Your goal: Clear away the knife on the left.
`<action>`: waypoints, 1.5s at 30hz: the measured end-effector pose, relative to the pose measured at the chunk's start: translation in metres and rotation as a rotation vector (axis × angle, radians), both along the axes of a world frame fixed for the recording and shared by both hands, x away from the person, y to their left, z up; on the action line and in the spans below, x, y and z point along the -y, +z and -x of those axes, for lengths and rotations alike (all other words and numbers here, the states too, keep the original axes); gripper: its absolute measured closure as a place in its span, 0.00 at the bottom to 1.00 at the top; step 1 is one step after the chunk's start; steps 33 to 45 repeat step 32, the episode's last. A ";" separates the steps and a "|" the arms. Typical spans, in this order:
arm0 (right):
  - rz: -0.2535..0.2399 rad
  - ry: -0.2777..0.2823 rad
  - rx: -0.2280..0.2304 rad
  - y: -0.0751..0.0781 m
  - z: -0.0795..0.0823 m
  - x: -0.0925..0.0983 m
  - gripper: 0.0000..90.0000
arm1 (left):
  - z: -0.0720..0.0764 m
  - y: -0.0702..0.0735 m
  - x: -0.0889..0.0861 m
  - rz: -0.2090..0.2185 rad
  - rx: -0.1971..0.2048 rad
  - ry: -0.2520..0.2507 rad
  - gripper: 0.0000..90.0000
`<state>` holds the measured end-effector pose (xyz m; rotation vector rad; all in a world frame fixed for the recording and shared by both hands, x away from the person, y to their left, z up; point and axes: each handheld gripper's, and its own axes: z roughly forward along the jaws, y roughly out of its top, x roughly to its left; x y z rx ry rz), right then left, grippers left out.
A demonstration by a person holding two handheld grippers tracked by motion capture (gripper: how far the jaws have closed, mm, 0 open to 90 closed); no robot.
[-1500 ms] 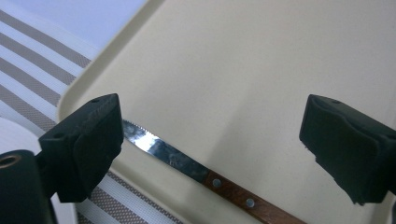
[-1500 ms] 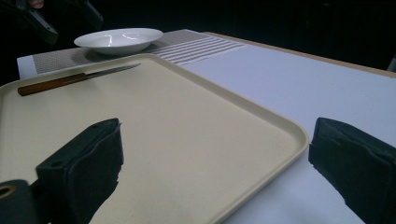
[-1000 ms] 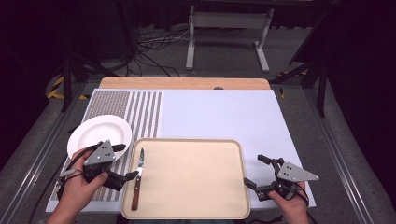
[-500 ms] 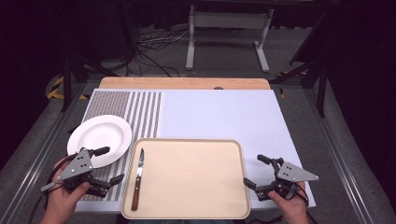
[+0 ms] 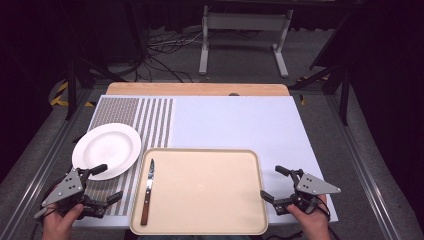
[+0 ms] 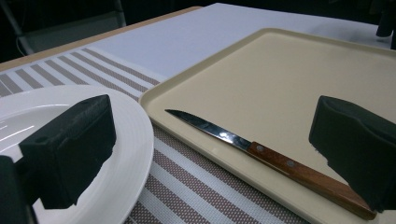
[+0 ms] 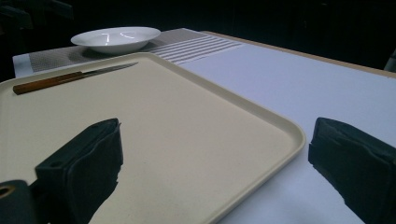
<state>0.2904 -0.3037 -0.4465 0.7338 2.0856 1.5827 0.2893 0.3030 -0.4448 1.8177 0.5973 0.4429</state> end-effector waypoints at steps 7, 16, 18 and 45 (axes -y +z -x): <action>-0.002 -0.004 0.002 0.000 0.000 0.002 0.04 | 0.001 -0.012 -0.008 0.013 -0.010 0.013 0.02; 0.006 -0.010 -0.007 -0.001 -0.001 0.004 0.04 | -0.002 -0.024 -0.013 0.035 -0.062 0.071 0.03; 0.010 -0.016 -0.012 -0.002 -0.001 0.004 0.04 | -0.002 -0.025 -0.013 0.040 -0.064 0.078 0.03; 0.016 -0.040 -0.025 -0.003 -0.002 0.006 0.05 | 0.002 -0.018 -0.011 -0.014 -0.044 0.092 0.03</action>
